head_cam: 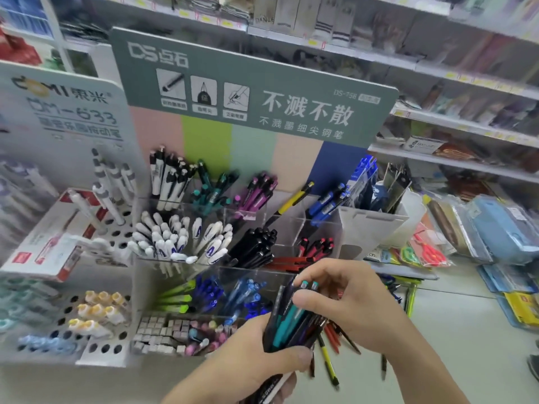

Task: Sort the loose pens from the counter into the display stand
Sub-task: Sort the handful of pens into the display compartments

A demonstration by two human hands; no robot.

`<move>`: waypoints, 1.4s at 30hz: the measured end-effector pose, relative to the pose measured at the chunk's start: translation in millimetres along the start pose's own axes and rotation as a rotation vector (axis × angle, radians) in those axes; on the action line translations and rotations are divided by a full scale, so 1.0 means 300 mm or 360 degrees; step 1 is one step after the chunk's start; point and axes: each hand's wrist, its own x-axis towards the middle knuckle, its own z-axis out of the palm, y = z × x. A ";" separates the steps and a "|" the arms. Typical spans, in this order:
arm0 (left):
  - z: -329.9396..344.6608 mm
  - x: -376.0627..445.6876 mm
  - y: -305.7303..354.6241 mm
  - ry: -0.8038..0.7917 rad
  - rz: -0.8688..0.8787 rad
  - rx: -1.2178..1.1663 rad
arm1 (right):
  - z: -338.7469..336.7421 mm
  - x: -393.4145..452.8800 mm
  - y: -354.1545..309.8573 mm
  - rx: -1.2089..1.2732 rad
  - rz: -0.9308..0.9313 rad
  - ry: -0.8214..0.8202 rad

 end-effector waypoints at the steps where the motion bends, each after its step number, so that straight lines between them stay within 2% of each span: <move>1: -0.013 -0.006 0.003 0.0005 -0.0004 -0.0032 | -0.001 0.010 -0.009 0.0054 -0.0014 0.0008; 6: -0.076 -0.044 0.002 0.0049 -0.0078 0.0043 | -0.030 0.062 -0.054 0.0312 -0.0101 0.0253; 10: -0.093 -0.066 -0.008 0.0089 -0.0046 -0.0133 | -0.069 0.079 -0.081 0.0570 -0.0116 0.0241; 15: -0.097 -0.061 -0.018 0.0247 0.0000 -0.0231 | -0.102 0.062 -0.063 0.0627 -0.0063 0.0272; 19: -0.068 -0.060 0.000 0.0273 -0.0039 -0.1066 | -0.118 0.024 -0.025 0.0824 -0.0007 0.0415; 22: -0.048 -0.058 0.028 0.0340 0.0026 -0.1266 | -0.117 0.013 -0.016 0.0889 -0.0029 0.0699; 25: -0.031 -0.067 0.069 0.0464 0.0082 -0.1315 | -0.093 0.060 -0.063 0.0695 -0.0190 0.0988; 27: -0.026 -0.079 0.084 0.0533 0.0138 -0.1320 | -0.064 0.115 -0.113 0.0532 -0.0405 0.1041; 32: -0.048 -0.110 0.075 0.0660 0.0204 -0.1353 | 0.025 0.263 -0.215 -0.0061 -0.0963 0.0883; 37: -0.064 -0.137 0.067 0.0730 0.0302 -0.1404 | 0.100 0.396 -0.251 -0.0720 -0.1339 0.0709; 42: -0.068 -0.151 0.058 0.0758 0.0331 -0.1435 | 0.095 0.425 -0.289 -0.0888 -0.1487 0.0478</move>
